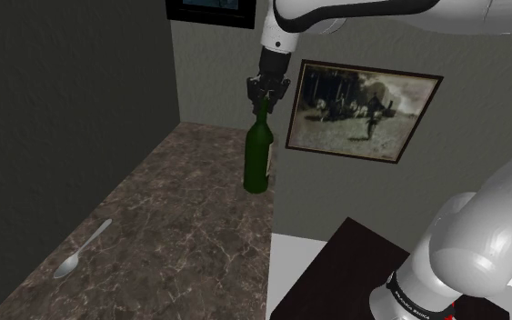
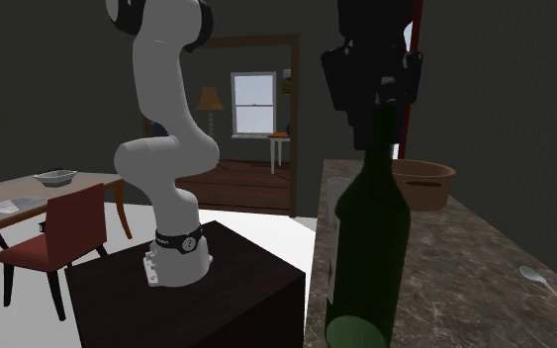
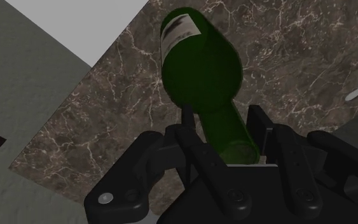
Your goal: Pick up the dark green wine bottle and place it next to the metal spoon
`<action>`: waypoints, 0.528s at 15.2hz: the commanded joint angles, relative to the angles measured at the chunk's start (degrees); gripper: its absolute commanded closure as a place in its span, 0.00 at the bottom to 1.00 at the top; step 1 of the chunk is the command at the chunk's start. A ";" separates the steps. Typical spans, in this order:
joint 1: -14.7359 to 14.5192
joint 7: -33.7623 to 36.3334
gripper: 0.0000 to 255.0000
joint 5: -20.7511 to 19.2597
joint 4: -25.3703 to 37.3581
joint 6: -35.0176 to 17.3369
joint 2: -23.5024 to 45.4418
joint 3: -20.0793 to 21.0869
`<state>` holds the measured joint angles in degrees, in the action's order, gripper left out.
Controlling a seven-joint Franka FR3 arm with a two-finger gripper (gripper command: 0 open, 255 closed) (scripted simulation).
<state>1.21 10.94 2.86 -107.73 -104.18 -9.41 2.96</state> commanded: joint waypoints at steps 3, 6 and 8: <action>-2.04 5.12 1.00 -0.34 3.58 0.23 3.12 2.95; -3.74 9.13 1.00 -1.01 7.41 0.61 6.47 5.11; -4.94 11.79 1.00 -1.64 10.37 1.02 8.98 6.46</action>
<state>-3.26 21.60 1.45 -98.50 -103.41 -1.25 8.89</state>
